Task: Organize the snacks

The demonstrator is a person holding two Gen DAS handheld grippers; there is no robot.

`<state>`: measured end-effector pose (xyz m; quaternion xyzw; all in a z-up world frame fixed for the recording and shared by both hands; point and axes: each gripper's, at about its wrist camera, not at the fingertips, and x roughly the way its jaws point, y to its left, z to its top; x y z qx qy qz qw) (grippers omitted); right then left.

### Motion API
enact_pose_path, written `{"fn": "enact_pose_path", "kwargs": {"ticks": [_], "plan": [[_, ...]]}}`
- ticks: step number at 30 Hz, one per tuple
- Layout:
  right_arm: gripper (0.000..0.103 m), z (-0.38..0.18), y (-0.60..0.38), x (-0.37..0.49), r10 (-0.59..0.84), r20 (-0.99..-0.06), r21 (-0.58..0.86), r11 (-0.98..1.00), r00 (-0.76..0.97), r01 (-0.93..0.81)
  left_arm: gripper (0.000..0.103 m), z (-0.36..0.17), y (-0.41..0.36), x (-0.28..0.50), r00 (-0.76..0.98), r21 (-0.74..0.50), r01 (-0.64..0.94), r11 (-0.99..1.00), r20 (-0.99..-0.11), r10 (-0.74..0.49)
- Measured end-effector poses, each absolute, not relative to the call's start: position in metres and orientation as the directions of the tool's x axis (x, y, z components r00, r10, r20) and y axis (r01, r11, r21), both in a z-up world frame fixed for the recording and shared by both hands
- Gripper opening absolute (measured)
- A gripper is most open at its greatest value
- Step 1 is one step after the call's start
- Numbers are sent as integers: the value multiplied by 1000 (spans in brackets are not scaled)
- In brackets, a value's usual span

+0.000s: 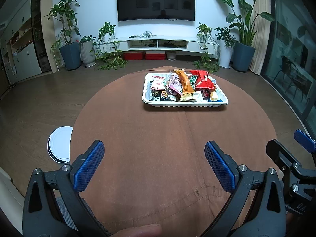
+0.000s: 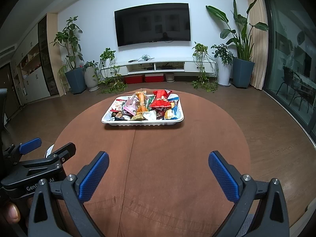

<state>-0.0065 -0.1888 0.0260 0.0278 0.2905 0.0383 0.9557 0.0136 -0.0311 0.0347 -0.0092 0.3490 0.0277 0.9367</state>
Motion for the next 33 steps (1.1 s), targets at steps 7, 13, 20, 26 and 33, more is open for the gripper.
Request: {"fn": "enact_pose_path", "kwargs": {"ticks": [7,13,20,26,33], "plan": [[103,27,-189,-7,89,-554,76,996,828,-57,103,35,-31,14,755,3,-58,998,-655,45],[103,26,-189,-7,90,-555,75,996,827,-58,103,34,-31,14,755,3,-58,998,-654,46],[103,26,-188,-7,90,-556,75,996,827,-57,103,34,-30,14,754,4,-56,998,-656,45],[103,26,-188,-8,90,-557,75,996,826,-58,103,33,-30,13,753,4,-57,998,-656,46],[103,22,-187,-10,91,-559,74,995,824,-59,103,32,-30,13,753,3,-56,998,-657,44]]}}
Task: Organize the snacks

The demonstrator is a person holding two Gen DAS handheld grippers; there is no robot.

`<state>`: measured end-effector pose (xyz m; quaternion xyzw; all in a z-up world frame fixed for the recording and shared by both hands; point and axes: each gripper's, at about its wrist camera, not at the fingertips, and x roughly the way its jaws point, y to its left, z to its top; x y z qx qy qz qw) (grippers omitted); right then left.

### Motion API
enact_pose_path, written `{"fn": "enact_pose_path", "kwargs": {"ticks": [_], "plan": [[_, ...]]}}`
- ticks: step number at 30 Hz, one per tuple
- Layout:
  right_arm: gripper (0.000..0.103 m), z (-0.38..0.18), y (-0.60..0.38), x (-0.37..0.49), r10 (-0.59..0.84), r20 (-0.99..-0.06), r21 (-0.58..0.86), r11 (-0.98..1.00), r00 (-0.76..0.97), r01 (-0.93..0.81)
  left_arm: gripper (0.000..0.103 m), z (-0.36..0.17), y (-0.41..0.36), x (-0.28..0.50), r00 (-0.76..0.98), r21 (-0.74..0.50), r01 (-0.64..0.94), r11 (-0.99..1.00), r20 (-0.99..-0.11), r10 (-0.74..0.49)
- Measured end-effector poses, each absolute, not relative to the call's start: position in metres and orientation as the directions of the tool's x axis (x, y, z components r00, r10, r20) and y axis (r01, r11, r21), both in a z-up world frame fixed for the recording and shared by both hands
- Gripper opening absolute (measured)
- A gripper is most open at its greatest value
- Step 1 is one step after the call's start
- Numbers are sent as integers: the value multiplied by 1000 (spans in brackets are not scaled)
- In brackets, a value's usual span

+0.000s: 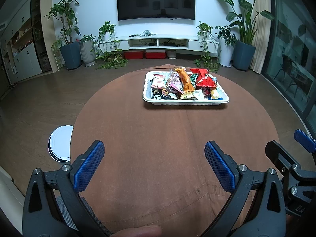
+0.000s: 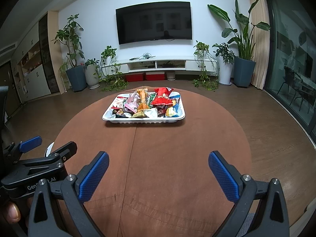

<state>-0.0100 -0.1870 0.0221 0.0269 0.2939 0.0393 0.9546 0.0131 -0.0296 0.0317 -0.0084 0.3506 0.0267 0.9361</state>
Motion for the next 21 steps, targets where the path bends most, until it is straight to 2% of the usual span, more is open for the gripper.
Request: {"fn": "enact_pose_path", "kwargs": {"ticks": [21], "plan": [[103,25,-186,-11,92,-562,74,995,822,-61,103,28,-26,13,751,11,-63,998,-658,54]]}}
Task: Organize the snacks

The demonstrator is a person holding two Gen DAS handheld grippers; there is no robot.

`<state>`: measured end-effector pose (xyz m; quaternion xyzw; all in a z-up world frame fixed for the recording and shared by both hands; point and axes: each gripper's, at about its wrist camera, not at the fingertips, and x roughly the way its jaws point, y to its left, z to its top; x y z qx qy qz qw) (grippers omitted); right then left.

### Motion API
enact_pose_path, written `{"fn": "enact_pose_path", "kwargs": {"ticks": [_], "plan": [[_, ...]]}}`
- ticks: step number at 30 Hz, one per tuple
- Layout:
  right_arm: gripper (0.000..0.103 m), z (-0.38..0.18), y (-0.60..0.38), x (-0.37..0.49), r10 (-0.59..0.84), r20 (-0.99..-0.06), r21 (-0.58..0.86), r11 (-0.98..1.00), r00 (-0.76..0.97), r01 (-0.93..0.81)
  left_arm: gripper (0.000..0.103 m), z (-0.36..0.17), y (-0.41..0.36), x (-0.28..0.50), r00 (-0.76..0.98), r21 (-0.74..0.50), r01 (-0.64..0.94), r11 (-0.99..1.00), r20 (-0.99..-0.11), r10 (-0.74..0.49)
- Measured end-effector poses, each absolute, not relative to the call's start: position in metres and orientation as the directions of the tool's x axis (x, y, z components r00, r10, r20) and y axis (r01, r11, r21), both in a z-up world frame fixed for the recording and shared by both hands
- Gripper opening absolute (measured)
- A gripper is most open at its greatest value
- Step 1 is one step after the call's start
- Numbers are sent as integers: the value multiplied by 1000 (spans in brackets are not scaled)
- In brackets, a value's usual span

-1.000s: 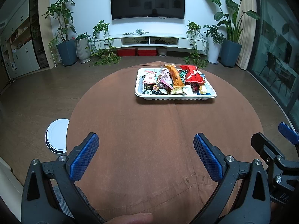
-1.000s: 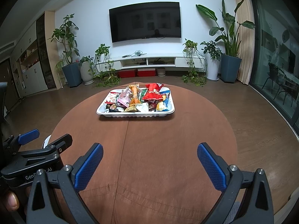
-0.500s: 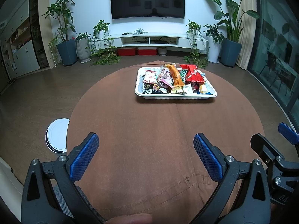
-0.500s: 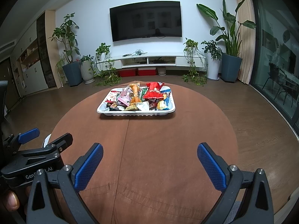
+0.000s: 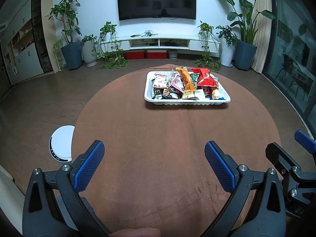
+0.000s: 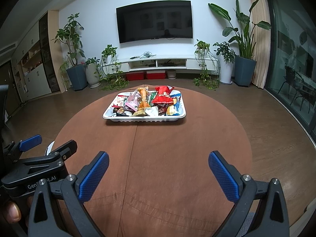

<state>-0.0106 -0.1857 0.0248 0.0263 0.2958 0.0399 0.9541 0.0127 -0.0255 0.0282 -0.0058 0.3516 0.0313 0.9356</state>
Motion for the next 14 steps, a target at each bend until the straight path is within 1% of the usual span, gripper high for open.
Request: {"fn": "enact_pose_path", "kwargs": {"ticks": [14], "plan": [[103,25,-186,-11,92,-564,75,995,821,-60,103,28,-25,12,759,11,-32,999,-650,32]]}}
